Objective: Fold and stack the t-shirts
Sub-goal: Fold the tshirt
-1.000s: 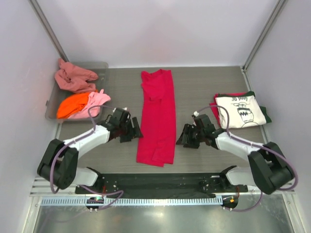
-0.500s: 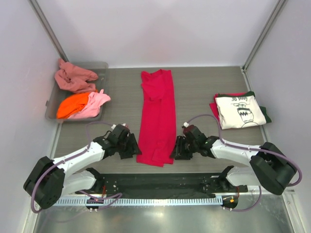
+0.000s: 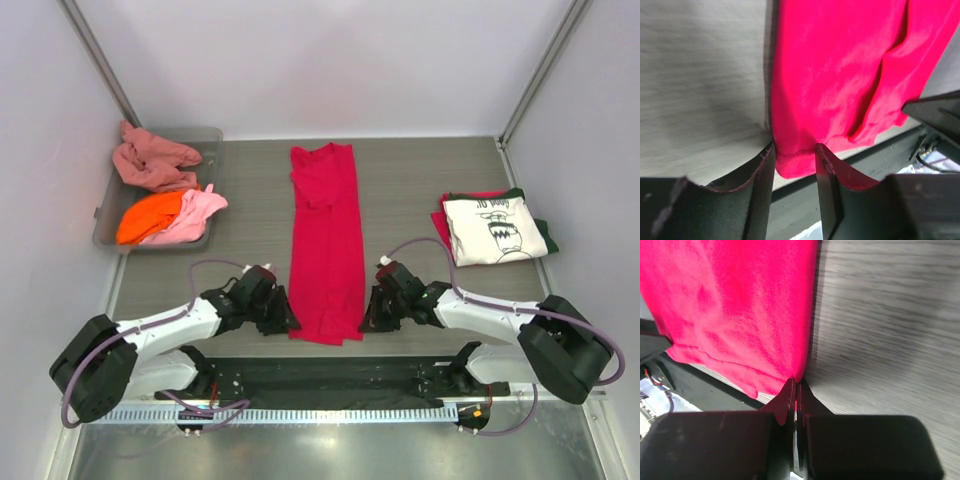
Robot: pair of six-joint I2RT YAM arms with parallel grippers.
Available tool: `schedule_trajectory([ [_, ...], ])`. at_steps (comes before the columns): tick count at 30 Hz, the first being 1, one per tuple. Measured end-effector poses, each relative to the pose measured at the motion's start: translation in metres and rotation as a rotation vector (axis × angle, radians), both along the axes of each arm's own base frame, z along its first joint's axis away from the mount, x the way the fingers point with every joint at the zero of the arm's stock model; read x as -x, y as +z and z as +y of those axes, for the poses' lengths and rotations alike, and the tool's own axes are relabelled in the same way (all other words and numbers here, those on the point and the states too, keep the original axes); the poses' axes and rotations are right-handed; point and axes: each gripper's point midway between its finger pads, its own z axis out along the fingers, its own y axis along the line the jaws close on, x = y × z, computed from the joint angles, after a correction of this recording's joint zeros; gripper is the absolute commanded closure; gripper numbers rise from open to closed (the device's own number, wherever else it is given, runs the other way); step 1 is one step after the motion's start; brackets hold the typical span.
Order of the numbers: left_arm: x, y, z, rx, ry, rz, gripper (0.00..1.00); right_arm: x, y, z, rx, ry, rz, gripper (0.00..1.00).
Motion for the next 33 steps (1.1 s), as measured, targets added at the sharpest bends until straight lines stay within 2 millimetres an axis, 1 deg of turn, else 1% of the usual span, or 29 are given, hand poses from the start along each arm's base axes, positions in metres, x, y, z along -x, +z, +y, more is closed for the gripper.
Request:
schedule_trajectory([
  [1, 0.003, 0.0, -0.002, 0.005, -0.005, 0.002, 0.7, 0.0, 0.0, -0.002, 0.006, -0.001, -0.001, 0.99],
  [3, 0.01, -0.003, -0.004, 0.005, -0.016, 0.015, 0.75, 0.001, 0.0, -0.005, 0.019, -0.001, -0.004, 0.99],
  [4, 0.013, -0.004, -0.005, 0.01, -0.018, 0.021, 0.83, 0.002, 0.0, -0.006, 0.025, 0.0, -0.006, 0.99],
  [6, 0.018, -0.006, -0.006, 0.012, -0.02, 0.032, 0.9, 0.003, 0.0, -0.01, 0.039, 0.002, -0.006, 0.99],
  [7, 0.02, -0.007, -0.006, 0.014, -0.017, 0.038, 0.99, 0.004, 0.0, -0.011, 0.044, 0.003, -0.007, 0.99],
  [14, 0.031, -0.005, -0.005, 0.023, -0.011, 0.051, 1.0, 0.007, 0.004, -0.016, 0.058, 0.016, -0.011, 0.99],
  [18, 0.036, -0.001, -0.003, 0.024, -0.006, 0.064, 1.0, 0.004, 0.02, -0.014, 0.037, 0.023, -0.042, 0.99],
  [22, 0.032, 0.004, -0.003, 0.03, 0.005, 0.06, 1.0, -0.012, 0.043, -0.006, 0.011, 0.027, -0.11, 0.99],
  [25, 0.02, 0.014, -0.007, 0.046, 0.022, 0.066, 1.0, -0.03, 0.058, -0.002, 0.001, 0.017, -0.152, 0.99],
  [27, 0.002, 0.027, -0.013, 0.064, 0.042, 0.062, 1.0, -0.047, 0.068, -0.001, 0.0, 0.001, -0.173, 0.99],
  [29, -0.024, 0.045, -0.017, 0.097, 0.07, 0.032, 1.0, -0.068, 0.078, -0.002, -0.003, -0.022, -0.193, 0.99],
  [30, -0.043, 0.058, -0.019, 0.117, 0.088, 0.001, 1.0, -0.084, 0.084, -0.005, -0.005, -0.044, -0.202, 0.99],
  [33, -0.09, 0.087, -0.019, 0.141, 0.135, -0.062, 1.0, -0.126, 0.097, -0.01, -0.001, -0.089, -0.232, 0.99],
])
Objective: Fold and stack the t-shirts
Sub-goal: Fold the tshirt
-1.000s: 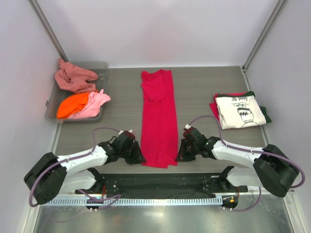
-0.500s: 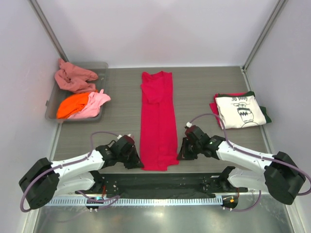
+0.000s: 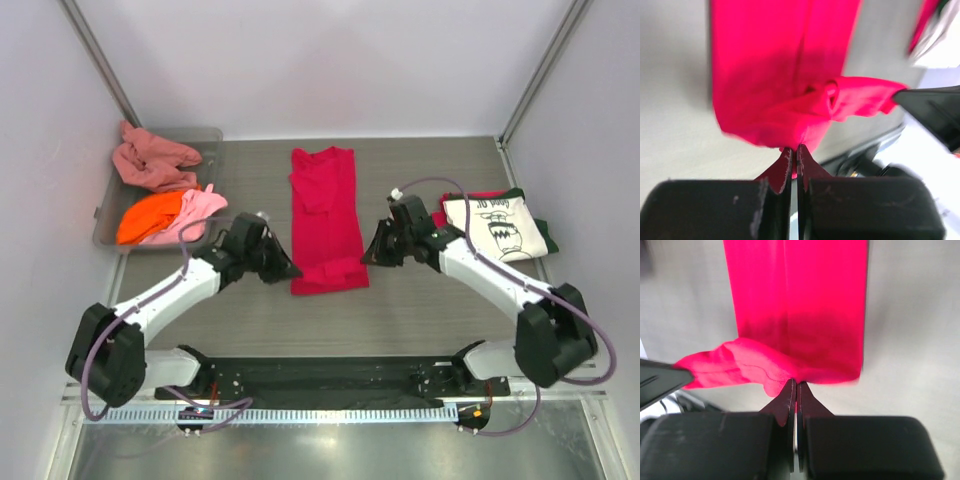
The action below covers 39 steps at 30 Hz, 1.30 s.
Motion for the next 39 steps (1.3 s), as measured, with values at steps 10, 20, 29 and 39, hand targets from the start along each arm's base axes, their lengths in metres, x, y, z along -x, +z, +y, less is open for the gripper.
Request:
schedule_trajectory([
  [10, -0.129, 0.021, 0.01, 0.003, 0.13, -0.085, 1.0, -0.12, 0.005, -0.002, -0.011, -0.063, -0.029, 0.99],
  [20, -0.188, -0.012, 0.006, -0.014, 0.168, -0.04, 1.0, -0.178, -0.013, -0.002, -0.029, -0.08, -0.009, 0.99],
  [29, -0.24, -0.01, 0.01, 0.019, 0.191, -0.083, 0.24, -0.22, -0.017, 0.002, -0.047, -0.088, -0.038, 0.29],
  [39, -0.155, -0.024, 0.04, -0.071, 0.157, -0.068, 0.13, -0.125, -0.031, -0.031, -0.026, -0.09, 0.007, 0.33],
])
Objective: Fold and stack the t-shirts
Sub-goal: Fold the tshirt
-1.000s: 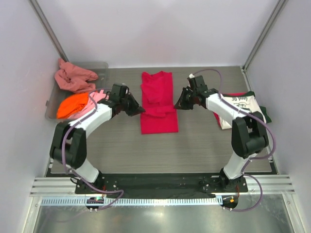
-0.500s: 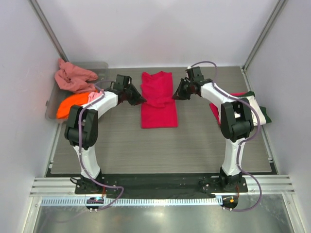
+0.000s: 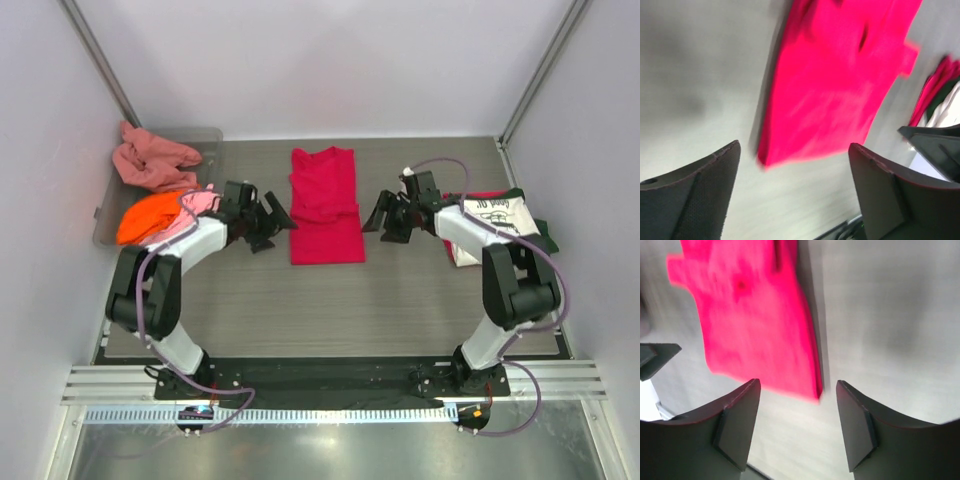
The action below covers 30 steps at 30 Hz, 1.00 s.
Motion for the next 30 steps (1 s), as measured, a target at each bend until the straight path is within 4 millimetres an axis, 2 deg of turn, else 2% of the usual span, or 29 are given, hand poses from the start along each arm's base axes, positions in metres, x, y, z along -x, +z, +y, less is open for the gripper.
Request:
schedule_trajectory([
  [3, 0.035, -0.007, 0.002, -0.008, -0.021, 0.017, 0.23, 0.03, -0.001, -0.006, -0.01, 0.013, 0.007, 0.38],
  [5, 0.052, -0.019, 0.0, -0.013, -0.04, 0.034, 0.3, 0.041, -0.008, -0.006, -0.019, 0.023, 0.021, 0.43],
  [9, 0.075, -0.046, -0.003, -0.032, -0.067, 0.096, 0.38, 0.056, -0.03, -0.006, -0.029, 0.04, 0.072, 0.46],
  [14, 0.068, -0.051, -0.01, -0.011, -0.07, 0.087, 0.43, 0.06, -0.051, -0.001, -0.046, 0.057, 0.118, 0.48],
  [19, 0.059, -0.052, -0.015, 0.005, -0.063, 0.08, 0.5, 0.055, -0.052, 0.01, -0.104, 0.083, 0.111, 0.53],
  [25, 0.056, -0.057, -0.016, 0.007, -0.062, 0.081, 0.65, 0.055, -0.056, 0.02, -0.125, 0.102, 0.109, 0.7],
  [30, 0.055, -0.06, -0.017, 0.01, -0.063, 0.084, 0.74, 0.058, -0.058, 0.022, -0.122, 0.106, 0.118, 0.76],
])
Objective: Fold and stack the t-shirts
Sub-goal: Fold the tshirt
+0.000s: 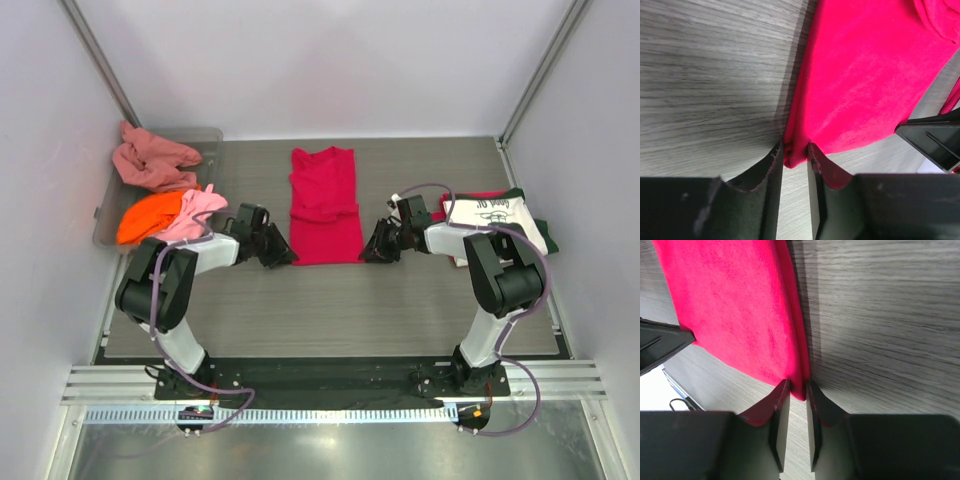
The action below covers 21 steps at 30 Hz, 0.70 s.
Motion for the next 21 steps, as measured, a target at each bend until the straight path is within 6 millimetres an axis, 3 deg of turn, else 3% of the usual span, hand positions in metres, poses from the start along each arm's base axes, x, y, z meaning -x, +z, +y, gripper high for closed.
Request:
schedule_trajectory([
  [3, -0.001, -0.002, -0.001, 0.001, -0.002, 0.0, 0.82, 0.0, -0.001, 0.001, 0.0, 0.002, 0.002, 0.85],
  [4, -0.001, -0.002, -0.001, 0.002, -0.002, 0.0, 0.96, 0.001, -0.002, 0.001, 0.0, 0.004, 0.003, 0.98],
  [5, -0.001, -0.003, -0.001, 0.002, -0.001, 0.0, 1.0, 0.001, -0.002, 0.002, 0.0, 0.005, 0.003, 0.99],
  [12, 0.004, -0.004, -0.006, -0.001, -0.025, -0.019, 1.0, 0.006, -0.001, 0.003, -0.002, 0.009, 0.006, 0.99],
  [17, 0.033, -0.003, -0.004, -0.022, -0.068, -0.008, 1.0, 0.031, 0.014, -0.001, -0.01, 0.021, -0.014, 0.99],
  [21, 0.059, 0.01, -0.001, -0.022, -0.095, 0.0, 1.0, 0.054, 0.04, 0.001, -0.03, 0.048, -0.071, 0.99],
])
